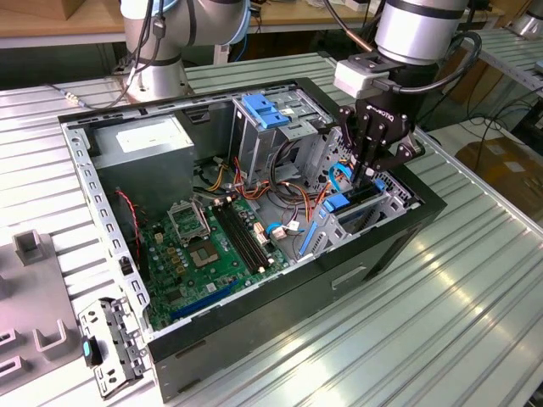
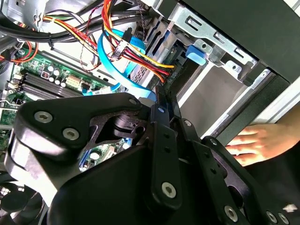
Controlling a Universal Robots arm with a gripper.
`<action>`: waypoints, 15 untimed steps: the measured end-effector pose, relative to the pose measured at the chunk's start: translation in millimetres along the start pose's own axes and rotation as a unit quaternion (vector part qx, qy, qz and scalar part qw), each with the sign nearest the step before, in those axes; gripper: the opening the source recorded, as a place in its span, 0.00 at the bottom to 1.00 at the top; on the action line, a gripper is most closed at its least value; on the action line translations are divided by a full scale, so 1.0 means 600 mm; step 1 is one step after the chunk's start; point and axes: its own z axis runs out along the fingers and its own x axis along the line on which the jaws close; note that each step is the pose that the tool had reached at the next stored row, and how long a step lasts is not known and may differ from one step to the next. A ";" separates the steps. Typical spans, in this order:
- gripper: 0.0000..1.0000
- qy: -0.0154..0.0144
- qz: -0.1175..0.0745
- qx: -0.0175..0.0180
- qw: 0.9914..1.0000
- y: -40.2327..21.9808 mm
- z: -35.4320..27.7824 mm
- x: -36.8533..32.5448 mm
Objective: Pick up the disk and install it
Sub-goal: 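Insert the second disk wire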
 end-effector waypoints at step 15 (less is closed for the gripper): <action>0.16 -0.003 0.008 -0.001 1.000 -0.002 0.005 -0.001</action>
